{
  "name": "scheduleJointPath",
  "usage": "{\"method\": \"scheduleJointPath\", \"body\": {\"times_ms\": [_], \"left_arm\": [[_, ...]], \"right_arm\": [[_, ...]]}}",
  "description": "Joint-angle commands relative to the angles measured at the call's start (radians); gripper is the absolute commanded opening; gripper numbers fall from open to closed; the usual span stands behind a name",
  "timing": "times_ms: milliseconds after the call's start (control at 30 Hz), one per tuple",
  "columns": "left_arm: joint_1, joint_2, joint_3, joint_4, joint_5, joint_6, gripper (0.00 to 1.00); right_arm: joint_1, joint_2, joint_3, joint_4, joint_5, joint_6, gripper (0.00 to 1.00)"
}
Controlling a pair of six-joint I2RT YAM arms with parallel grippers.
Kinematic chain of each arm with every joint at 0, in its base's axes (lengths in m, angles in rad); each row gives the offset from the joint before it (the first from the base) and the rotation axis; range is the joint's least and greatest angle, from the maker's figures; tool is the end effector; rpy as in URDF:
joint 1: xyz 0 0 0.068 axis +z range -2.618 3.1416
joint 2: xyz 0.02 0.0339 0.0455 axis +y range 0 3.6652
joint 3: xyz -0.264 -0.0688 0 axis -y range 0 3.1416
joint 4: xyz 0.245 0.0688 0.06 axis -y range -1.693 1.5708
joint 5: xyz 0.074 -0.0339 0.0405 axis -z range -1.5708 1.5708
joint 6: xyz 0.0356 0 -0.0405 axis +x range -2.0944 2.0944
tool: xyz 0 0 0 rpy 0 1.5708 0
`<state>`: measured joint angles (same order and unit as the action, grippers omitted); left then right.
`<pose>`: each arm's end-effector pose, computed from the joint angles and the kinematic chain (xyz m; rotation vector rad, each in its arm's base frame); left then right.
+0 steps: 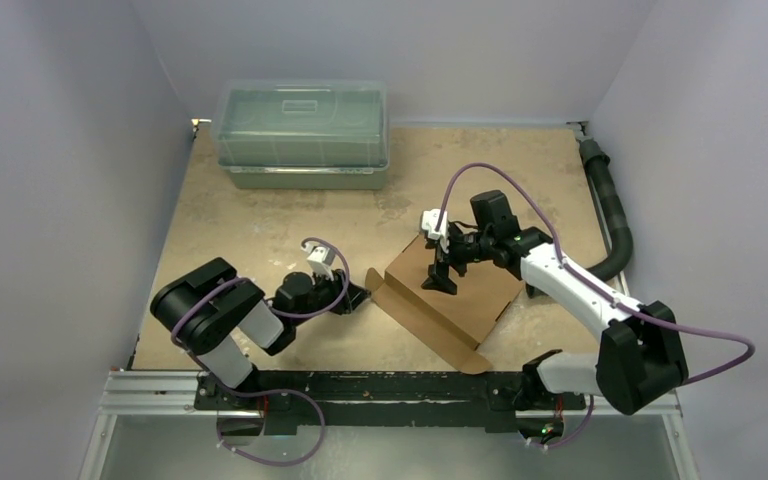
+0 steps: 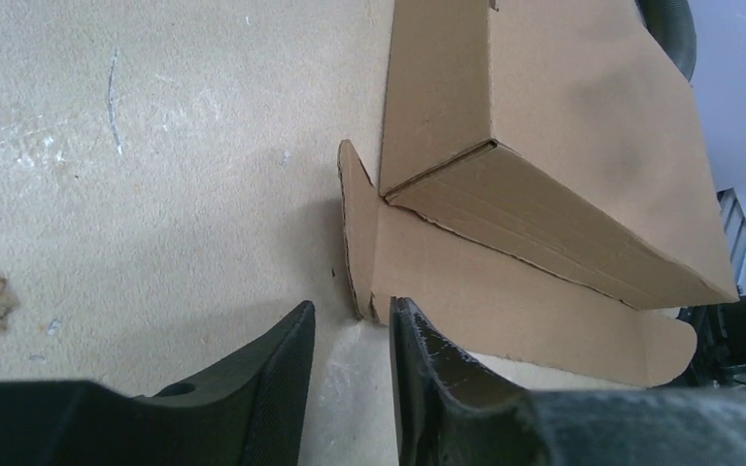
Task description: Fold the paper box
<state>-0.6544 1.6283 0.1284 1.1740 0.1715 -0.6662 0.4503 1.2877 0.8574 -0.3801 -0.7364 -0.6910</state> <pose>0.1675 -0.1361 0.1020 0.1134 2.0333 -1.0326 0.2265 0.1361 0.2466 -1.4794 1.6745 0.7398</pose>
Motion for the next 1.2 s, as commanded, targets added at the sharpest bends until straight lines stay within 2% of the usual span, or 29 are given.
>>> {"method": "scheduleJointPath", "body": {"times_ms": [0, 200, 400, 467, 533, 567, 833, 1167], "left_arm": [[0.006, 0.06, 0.031, 0.091, 0.012, 0.02, 0.31], [0.005, 0.094, 0.057, 0.104, -0.004, 0.032, 0.29], [-0.009, 0.055, 0.066, 0.058, -0.066, 0.079, 0.23], [-0.029, 0.037, 0.07, 0.044, -0.094, 0.1, 0.16], [-0.064, 0.016, 0.076, 0.023, -0.13, 0.134, 0.03], [-0.08, 0.007, 0.082, 0.008, -0.15, 0.149, 0.0], [-0.243, -0.096, 0.076, -0.082, -0.401, 0.269, 0.0], [-0.34, -0.126, 0.083, -0.109, -0.561, 0.355, 0.0]], "right_arm": [[-0.009, 0.005, 0.017, -0.005, -0.049, 0.0, 0.99], [-0.01, 0.013, 0.018, -0.013, -0.04, -0.008, 0.99], [-0.01, 0.015, 0.015, -0.014, -0.013, -0.003, 0.99], [-0.009, 0.013, 0.015, -0.006, -0.014, 0.006, 0.99], [-0.009, 0.011, 0.013, 0.011, -0.007, 0.024, 0.99], [-0.009, 0.008, 0.011, 0.029, 0.004, 0.044, 0.99], [0.013, -0.001, -0.013, 0.157, 0.066, 0.192, 0.99], [0.067, 0.057, -0.033, 0.225, 0.177, 0.277, 0.99]]}}
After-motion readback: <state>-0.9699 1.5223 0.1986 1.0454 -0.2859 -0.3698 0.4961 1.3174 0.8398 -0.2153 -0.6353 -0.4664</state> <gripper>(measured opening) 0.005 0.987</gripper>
